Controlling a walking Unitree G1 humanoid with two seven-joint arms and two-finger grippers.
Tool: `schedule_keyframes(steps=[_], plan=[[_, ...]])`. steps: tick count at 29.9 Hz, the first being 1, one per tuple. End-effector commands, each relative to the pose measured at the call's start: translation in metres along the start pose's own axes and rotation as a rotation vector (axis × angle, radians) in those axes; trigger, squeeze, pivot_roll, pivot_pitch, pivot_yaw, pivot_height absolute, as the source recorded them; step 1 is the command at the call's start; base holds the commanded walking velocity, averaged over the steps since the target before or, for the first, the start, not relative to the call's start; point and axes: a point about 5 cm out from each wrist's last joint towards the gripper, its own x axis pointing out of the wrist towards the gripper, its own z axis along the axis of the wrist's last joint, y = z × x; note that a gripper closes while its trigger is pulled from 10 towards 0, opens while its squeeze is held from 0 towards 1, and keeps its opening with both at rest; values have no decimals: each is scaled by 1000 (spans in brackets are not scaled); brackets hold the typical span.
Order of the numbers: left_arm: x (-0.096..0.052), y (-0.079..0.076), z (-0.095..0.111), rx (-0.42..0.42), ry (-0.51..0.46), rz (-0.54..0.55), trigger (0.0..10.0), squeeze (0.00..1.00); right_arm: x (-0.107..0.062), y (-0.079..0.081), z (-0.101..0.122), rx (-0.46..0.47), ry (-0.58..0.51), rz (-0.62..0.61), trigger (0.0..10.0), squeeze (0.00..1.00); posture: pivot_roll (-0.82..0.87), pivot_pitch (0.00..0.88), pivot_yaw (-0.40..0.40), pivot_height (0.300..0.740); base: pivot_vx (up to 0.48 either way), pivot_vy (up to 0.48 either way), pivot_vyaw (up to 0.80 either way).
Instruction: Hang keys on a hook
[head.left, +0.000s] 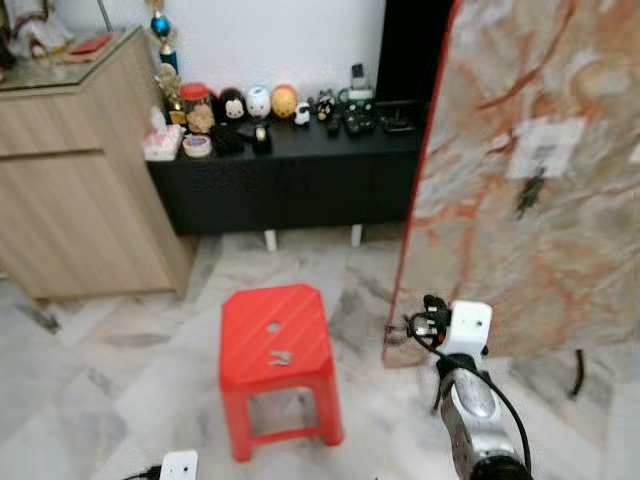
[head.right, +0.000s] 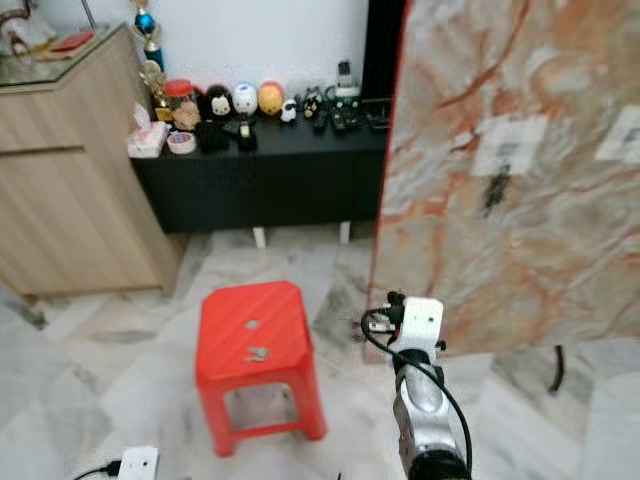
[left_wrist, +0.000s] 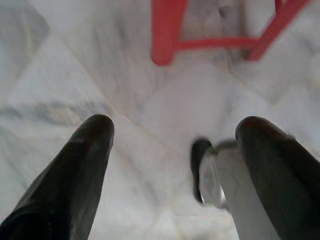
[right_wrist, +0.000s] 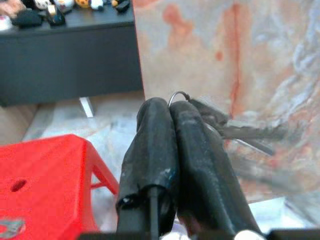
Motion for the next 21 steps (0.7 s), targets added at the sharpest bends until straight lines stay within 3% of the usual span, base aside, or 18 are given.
schedule_keyframes(steps=[1,21], plan=[[0,2,0,-3,5,8,10000,0,3,0,5,-8,-20,7,10000,0,39,5,15,740,0,-480,0],[1,2,0,-13,10,16,10000,0,5,-2,9,-12,-33,-6,10000,0,36,23,13,740,0,-466,0]])
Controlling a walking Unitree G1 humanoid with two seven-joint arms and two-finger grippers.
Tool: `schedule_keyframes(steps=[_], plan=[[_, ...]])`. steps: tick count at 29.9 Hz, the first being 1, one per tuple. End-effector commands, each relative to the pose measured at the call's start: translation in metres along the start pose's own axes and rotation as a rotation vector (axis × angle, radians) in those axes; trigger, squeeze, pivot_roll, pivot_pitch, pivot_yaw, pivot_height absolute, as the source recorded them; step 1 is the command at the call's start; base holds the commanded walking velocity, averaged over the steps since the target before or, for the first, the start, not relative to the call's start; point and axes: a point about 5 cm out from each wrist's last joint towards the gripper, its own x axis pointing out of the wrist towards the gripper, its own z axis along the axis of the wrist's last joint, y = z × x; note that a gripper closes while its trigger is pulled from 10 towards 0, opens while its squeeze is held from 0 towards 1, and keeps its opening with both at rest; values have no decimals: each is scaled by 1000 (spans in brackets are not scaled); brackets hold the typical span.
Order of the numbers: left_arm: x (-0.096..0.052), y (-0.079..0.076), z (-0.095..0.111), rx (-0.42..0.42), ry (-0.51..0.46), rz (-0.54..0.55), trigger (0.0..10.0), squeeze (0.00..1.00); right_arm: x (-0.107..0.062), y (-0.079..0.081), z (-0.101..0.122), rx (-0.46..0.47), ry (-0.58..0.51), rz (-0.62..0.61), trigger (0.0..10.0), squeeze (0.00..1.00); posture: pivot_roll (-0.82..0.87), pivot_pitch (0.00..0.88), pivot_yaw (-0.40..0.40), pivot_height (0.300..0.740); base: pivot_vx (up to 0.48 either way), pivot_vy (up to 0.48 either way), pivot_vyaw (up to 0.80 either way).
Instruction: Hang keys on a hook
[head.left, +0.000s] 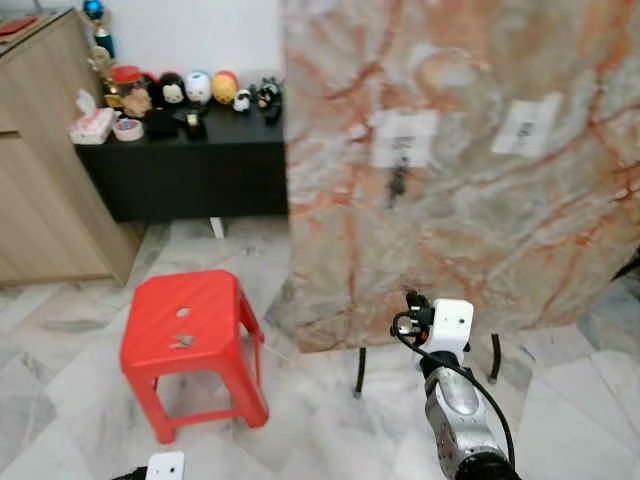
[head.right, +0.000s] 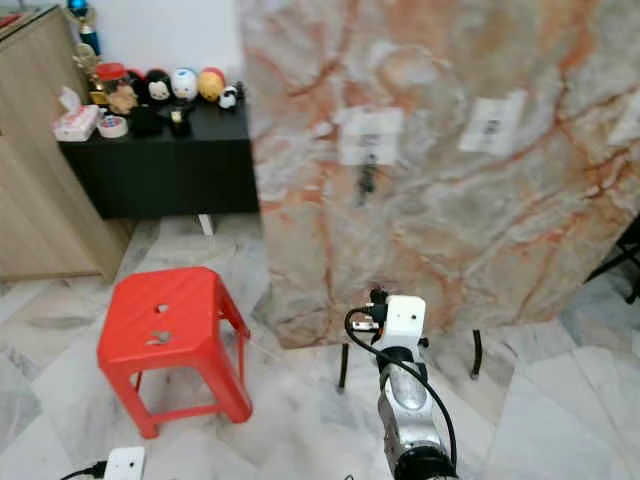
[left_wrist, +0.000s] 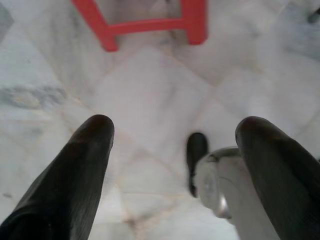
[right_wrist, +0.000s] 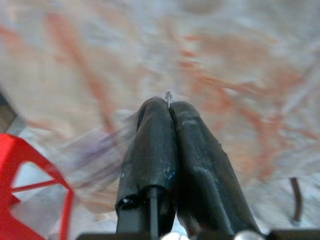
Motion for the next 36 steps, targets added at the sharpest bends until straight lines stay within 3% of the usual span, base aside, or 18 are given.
schedule_keyframes(steps=[1,30,36], plan=[[-2,-5,-10,-11,36,-10,10000,0,0,-5,3,3,-17,-22,10000,0,36,23,13,740,0,0,0],[-1,-9,-1,-75,-22,-14,10000,0,2,-5,7,-21,-37,-37,10000,0,31,32,12,740,0,0,0],[-1,-8,1,-98,-35,-11,10000,0,2,-19,17,-130,-107,-165,10000,0,34,28,12,740,0,0,0]])
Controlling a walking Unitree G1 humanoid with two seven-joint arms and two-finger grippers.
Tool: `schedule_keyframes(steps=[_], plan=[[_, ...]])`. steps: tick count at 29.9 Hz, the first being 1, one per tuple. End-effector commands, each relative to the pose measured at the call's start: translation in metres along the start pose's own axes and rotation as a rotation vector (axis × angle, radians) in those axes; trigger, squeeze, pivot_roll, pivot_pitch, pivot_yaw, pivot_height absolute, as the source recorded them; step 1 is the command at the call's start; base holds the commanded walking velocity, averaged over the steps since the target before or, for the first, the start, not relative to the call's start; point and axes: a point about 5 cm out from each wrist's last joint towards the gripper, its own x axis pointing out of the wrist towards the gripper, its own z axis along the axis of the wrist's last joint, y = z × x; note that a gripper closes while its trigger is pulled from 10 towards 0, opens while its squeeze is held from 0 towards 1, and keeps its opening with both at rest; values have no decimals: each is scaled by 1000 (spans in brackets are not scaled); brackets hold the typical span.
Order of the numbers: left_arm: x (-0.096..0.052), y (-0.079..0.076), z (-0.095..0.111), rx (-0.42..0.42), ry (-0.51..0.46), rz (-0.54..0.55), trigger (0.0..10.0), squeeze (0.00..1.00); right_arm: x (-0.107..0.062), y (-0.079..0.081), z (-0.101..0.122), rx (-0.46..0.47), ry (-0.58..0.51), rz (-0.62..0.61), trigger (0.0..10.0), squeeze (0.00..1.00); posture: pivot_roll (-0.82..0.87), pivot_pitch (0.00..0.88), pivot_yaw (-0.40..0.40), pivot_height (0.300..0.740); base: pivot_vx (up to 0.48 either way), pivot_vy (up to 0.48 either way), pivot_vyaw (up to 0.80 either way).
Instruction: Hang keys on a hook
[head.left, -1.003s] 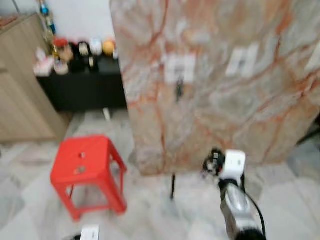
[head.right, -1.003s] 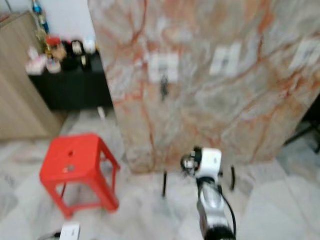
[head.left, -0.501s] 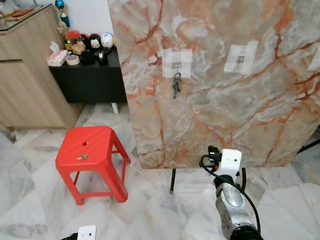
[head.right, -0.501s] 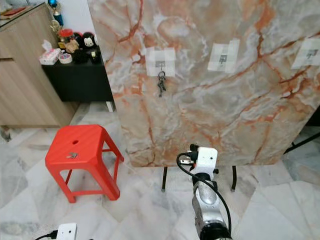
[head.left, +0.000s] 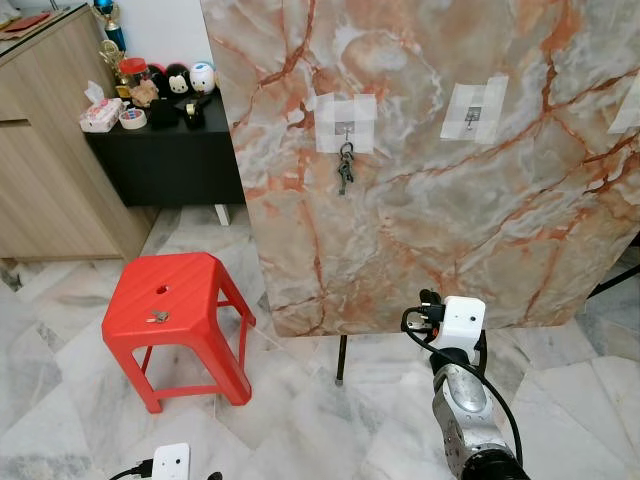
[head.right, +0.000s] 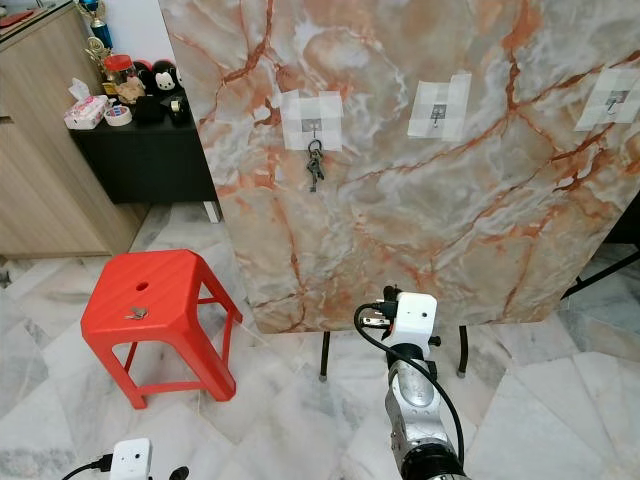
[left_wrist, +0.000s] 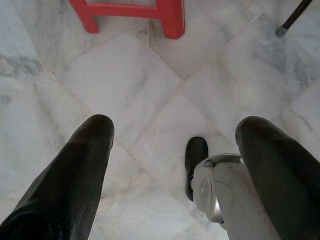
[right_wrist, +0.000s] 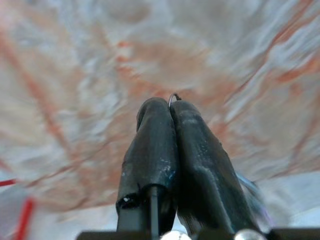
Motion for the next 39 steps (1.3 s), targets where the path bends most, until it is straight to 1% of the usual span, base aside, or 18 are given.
schedule_keyframes(steps=[1,2,3,4,6,9,12,19,21,22,24,25,26,28,29,31,33,39], plan=[[-1,1,-2,-11,5,3,10000,0,4,-8,11,-42,-70,-68,10000,0,34,28,12,740,0,0,0],[-1,1,-2,-11,5,3,10000,0,4,-8,11,-42,-70,-68,10000,0,34,28,12,740,0,0,0],[-1,1,-2,-12,4,3,10000,0,5,-16,17,-95,-101,-135,10000,0,34,28,13,740,0,0,0],[-1,1,-2,-13,4,3,10000,0,6,-23,20,-121,-125,-178,10000,0,34,28,13,740,0,0,0],[-1,1,-2,-14,5,3,10000,0,6,-29,22,-165,-135,-228,10000,0,31,27,12,740,0,0,0],[-1,1,-3,-16,6,2,10000,0,6,-37,24,-170,-141,-287,10000,0,30,26,11,740,0,0,0],[-1,1,-3,-17,6,1,10000,0,6,-37,23,-172,-139,-291,10000,0,30,26,11,740,0,0,0],[-1,0,-2,-20,1,2,10000,0,6,-30,21,-174,-135,-275,10000,0,32,25,10,740,0,0,0],[-1,0,-2,-12,9,2,10000,0,6,-26,18,-99,-106,-248,10000,0,29,17,11,740,0,0,0],[-1,0,-3,-10,10,0,10000,0,6,-23,15,-46,-79,-231,10000,0,26,15,11,740,0,0,0],[-1,-1,-3,-7,12,-2,10000,0,5,-19,8,29,-25,-212,10000,0,27,8,8,740,0,0,0],[-1,-1,-3,-7,12,-2,10000,0,5,-19,8,29,-25,-212,10000,0,27,8,8,740,0,0,0],[-1,-2,-3,1,17,-2,10000,0,4,-17,2,84,21,-206,10000,0,30,5,4,740,0,0,0],[-1,-3,-4,8,21,-2,10000,0,2,-14,-7,154,85,-191,10000,0,35,3,3,740,0,0,0],[-1,-4,-4,7,21,-3,10000,0,1,-13,-9,174,104,-183,10000,0,35,3,3,740,0,0,0],[-1,-4,-4,8,23,-4,10000,0,-1,-11,-17,162,160,-174,10000,0,31,0,7,740,0,0,0],[-1,-3,-5,12,28,-3,10000,0,-3,-11,-20,166,174,-179,10000,0,31,0,7,740,0,0,0],[-1,-1,-5,18,32,1,10000,0,-2,-12,-17,161,148,-161,10000,0,34,0,7,740,0,0,0]])
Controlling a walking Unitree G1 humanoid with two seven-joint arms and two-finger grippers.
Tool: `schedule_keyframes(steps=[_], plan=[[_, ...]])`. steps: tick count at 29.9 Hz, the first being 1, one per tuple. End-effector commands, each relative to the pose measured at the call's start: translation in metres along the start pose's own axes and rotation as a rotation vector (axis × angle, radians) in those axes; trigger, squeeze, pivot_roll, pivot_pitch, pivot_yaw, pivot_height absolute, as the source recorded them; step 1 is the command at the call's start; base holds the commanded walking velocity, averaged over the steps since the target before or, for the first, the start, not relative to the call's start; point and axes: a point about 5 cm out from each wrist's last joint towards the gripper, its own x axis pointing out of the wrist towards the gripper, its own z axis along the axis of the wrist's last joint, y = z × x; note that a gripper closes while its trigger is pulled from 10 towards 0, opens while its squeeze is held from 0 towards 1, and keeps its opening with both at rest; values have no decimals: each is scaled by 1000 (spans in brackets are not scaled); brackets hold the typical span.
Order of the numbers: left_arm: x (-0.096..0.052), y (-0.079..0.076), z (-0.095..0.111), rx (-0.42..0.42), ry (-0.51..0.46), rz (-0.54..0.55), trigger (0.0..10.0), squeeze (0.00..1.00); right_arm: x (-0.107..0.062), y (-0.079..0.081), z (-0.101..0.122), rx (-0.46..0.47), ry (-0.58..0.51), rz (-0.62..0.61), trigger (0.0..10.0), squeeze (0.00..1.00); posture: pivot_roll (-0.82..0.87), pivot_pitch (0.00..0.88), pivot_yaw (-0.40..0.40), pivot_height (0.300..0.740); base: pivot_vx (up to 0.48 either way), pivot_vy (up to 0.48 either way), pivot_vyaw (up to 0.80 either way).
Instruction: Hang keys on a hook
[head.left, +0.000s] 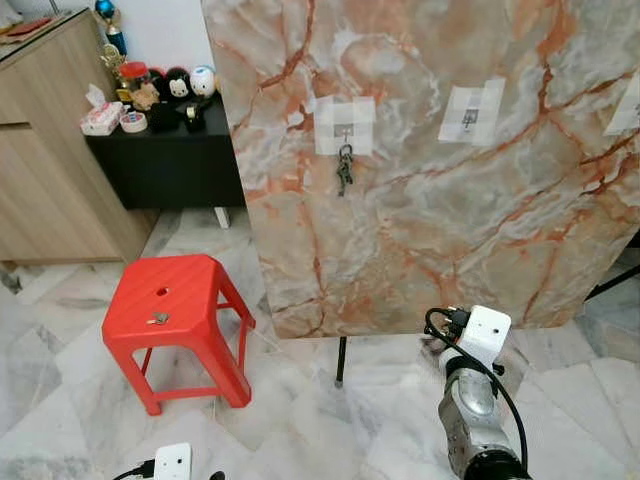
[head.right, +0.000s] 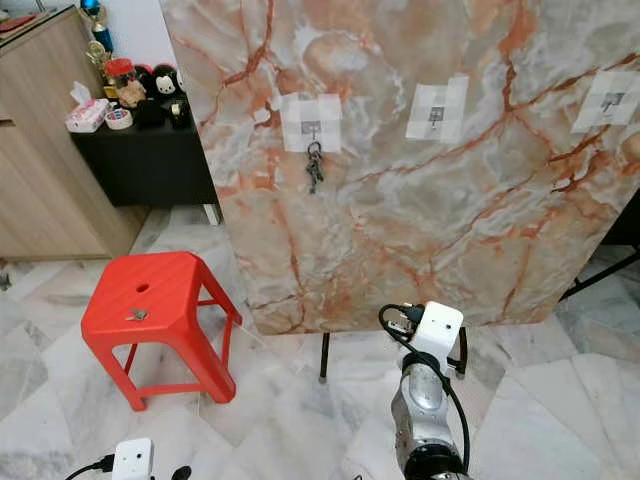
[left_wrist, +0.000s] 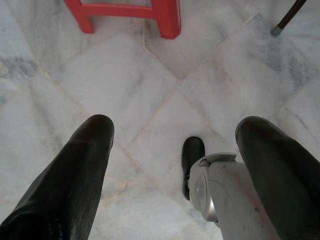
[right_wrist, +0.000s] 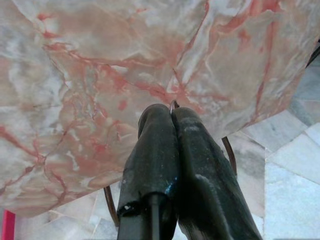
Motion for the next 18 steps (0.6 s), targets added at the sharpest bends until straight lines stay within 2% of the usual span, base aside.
schedule_keyframes(steps=[1,18], plan=[[-1,3,-4,16,25,11,10000,0,1,2,3,8,-17,16,10000,0,34,0,7,740,0,0,0],[0,3,-3,16,25,9,10000,0,2,8,6,4,-31,79,10000,0,35,0,4,740,253,0,0]])
